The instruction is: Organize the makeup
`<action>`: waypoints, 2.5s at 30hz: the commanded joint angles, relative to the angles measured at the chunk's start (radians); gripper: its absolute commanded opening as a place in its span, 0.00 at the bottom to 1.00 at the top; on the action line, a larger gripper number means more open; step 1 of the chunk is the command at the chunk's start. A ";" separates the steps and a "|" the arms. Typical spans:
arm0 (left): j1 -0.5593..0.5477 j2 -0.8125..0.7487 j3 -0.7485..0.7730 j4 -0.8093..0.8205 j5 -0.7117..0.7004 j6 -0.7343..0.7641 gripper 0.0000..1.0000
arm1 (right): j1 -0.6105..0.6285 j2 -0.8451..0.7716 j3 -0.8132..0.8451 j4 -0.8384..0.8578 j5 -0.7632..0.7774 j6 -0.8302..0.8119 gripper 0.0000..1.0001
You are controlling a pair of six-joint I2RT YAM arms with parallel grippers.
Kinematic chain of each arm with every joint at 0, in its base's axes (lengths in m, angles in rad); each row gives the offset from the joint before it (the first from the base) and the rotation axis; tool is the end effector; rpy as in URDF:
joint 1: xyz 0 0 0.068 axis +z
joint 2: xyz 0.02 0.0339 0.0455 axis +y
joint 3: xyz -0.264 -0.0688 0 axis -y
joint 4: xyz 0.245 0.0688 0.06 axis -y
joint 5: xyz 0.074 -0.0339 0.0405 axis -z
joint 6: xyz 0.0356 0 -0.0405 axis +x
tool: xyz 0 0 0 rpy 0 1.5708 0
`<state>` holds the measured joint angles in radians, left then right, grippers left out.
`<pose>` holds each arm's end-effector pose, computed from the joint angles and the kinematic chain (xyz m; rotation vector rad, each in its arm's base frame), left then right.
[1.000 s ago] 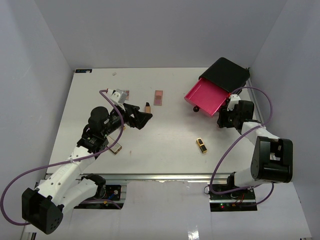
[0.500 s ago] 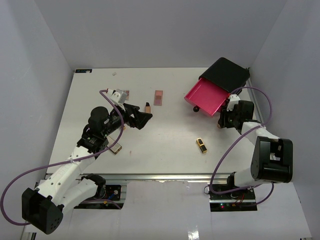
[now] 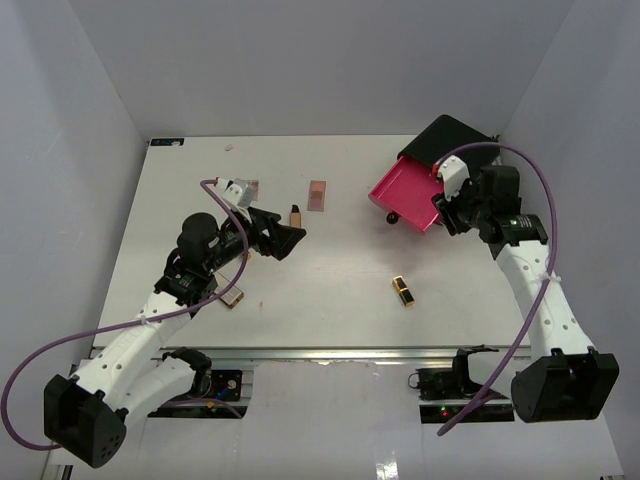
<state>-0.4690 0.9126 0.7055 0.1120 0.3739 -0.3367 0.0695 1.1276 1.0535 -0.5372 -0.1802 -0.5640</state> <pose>0.1879 -0.1098 0.3205 0.4083 1.6946 -0.9112 0.2438 0.0234 0.3311 -0.7727 2.0300 -0.0862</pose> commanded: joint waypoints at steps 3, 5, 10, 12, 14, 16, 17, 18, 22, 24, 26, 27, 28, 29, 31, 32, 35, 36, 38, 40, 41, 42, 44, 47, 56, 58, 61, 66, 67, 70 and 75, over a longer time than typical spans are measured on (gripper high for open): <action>0.001 -0.006 0.000 0.000 0.016 0.016 0.98 | 0.156 0.125 0.200 -0.113 0.135 -0.065 0.08; 0.002 -0.006 -0.002 0.003 0.016 0.020 0.98 | 0.176 0.169 0.236 -0.097 0.172 -0.057 0.08; 0.003 0.001 -0.002 0.002 0.019 0.025 0.98 | 0.212 0.293 0.310 -0.088 0.243 -0.025 0.09; 0.003 0.002 -0.003 0.000 0.019 0.025 0.98 | 0.228 0.332 0.327 -0.089 0.261 -0.017 0.09; 0.003 0.002 -0.004 0.002 0.023 0.027 0.98 | 0.239 0.367 0.343 -0.093 0.274 -0.014 0.11; 0.002 0.003 -0.003 0.003 0.024 0.027 0.98 | 0.241 0.388 0.352 -0.100 0.275 -0.008 0.12; 0.001 0.004 -0.003 0.003 0.026 0.027 0.98 | 0.242 0.397 0.357 -0.104 0.276 -0.006 0.13; 0.001 0.005 -0.002 0.004 0.028 0.027 0.98 | 0.242 0.405 0.361 -0.106 0.276 -0.005 0.13; 0.003 0.006 0.000 0.005 0.036 0.024 0.98 | 0.245 0.449 0.383 -0.115 0.284 0.000 0.15; 0.003 0.005 0.000 0.005 0.037 0.024 0.98 | 0.251 0.481 0.399 -0.116 0.296 0.004 0.16; 0.002 0.003 0.000 0.003 0.036 0.024 0.98 | 0.252 0.508 0.421 -0.117 0.308 0.007 0.18; 0.002 0.002 -0.001 0.003 0.035 0.025 0.98 | 0.253 0.519 0.430 -0.120 0.313 0.009 0.19; 0.003 0.001 -0.001 0.002 0.034 0.025 0.98 | 0.256 0.529 0.447 -0.122 0.316 0.009 0.20; 0.003 0.000 -0.001 0.003 0.033 0.025 0.98 | 0.257 0.542 0.458 -0.125 0.319 0.011 0.21; 0.002 0.000 0.000 0.002 0.031 0.027 0.98 | 0.260 0.566 0.472 -0.127 0.327 0.013 0.25; 0.001 0.000 0.000 0.002 0.031 0.027 0.98 | 0.262 0.576 0.481 -0.128 0.331 0.014 0.27; 0.003 0.000 0.000 0.002 0.033 0.025 0.98 | 0.268 0.602 0.506 -0.130 0.340 0.016 0.34; 0.003 0.000 0.000 0.002 0.033 0.026 0.98 | 0.270 0.609 0.511 -0.129 0.342 0.017 0.35; 0.002 0.000 0.000 0.002 0.034 0.026 0.98 | 0.274 0.621 0.523 -0.129 0.348 0.018 0.39; 0.002 0.000 0.000 0.003 0.035 0.025 0.98 | 0.278 0.634 0.534 -0.129 0.353 0.018 0.43; 0.003 0.000 0.000 0.003 0.036 0.025 0.98 | 0.280 0.641 0.539 -0.129 0.356 0.018 0.45; 0.003 0.000 0.000 0.002 0.037 0.025 0.98 | 0.281 0.647 0.546 -0.129 0.360 0.018 0.47; 0.001 0.000 0.000 0.003 0.037 0.025 0.98 | 0.284 0.661 0.554 -0.129 0.365 0.018 0.49; 0.003 -0.001 0.000 0.002 0.035 0.025 0.98 | 0.285 0.679 0.570 -0.129 0.370 0.018 0.51; 0.003 -0.003 0.000 0.002 0.034 0.027 0.98 | 0.291 0.712 0.597 -0.129 0.380 0.019 0.60; 0.003 -0.003 0.000 0.002 0.035 0.027 0.98 | 0.292 0.712 0.597 -0.129 0.381 0.019 0.60; 0.003 -0.003 0.000 0.003 0.037 0.027 0.98 | 0.292 0.710 0.599 -0.127 0.383 0.016 0.59; 0.003 -0.005 0.000 0.003 0.037 0.027 0.98 | 0.293 0.694 0.600 -0.122 0.365 0.014 0.54; 0.003 -0.004 0.000 0.003 0.037 0.027 0.98 | 0.294 0.696 0.603 -0.123 0.361 0.013 0.51; 0.003 -0.003 0.000 0.003 0.039 0.027 0.98 | 0.295 0.713 0.621 -0.139 0.370 -0.002 0.41; 0.003 -0.005 0.000 0.001 0.034 0.027 0.98 | 0.309 0.752 0.667 -0.176 0.402 -0.027 0.31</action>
<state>-0.4686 0.9237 0.7055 0.1120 0.4004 -0.3222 0.3629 1.8585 1.6474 -0.7001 0.1852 -0.5616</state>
